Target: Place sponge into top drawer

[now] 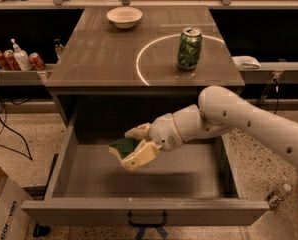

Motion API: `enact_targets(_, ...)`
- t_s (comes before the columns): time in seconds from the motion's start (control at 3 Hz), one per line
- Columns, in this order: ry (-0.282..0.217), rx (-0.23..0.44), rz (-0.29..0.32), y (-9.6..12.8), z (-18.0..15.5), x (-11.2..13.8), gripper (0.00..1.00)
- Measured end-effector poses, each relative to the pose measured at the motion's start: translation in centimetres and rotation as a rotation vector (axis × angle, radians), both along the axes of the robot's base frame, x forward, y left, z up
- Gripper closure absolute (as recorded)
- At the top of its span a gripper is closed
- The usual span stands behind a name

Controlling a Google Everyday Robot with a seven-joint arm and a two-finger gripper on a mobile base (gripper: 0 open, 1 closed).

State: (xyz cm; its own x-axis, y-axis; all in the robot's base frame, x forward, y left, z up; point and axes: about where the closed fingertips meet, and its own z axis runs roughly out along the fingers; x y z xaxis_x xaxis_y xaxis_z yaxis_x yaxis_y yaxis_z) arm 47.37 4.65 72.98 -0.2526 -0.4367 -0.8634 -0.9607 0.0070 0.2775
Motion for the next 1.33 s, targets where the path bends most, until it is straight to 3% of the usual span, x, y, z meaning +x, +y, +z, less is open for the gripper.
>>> enact_targets(0.33,0.075,-0.048,-0.105,-0.2,-4.1,-0.7,1.00)
enact_targets(1.0,0.116,-0.202,-0.350,-1.2,-9.5,1.8,0.58)
enact_targets(1.33,0.117,-0.205,-0.375,-1.2,-9.7,2.3,0.34)
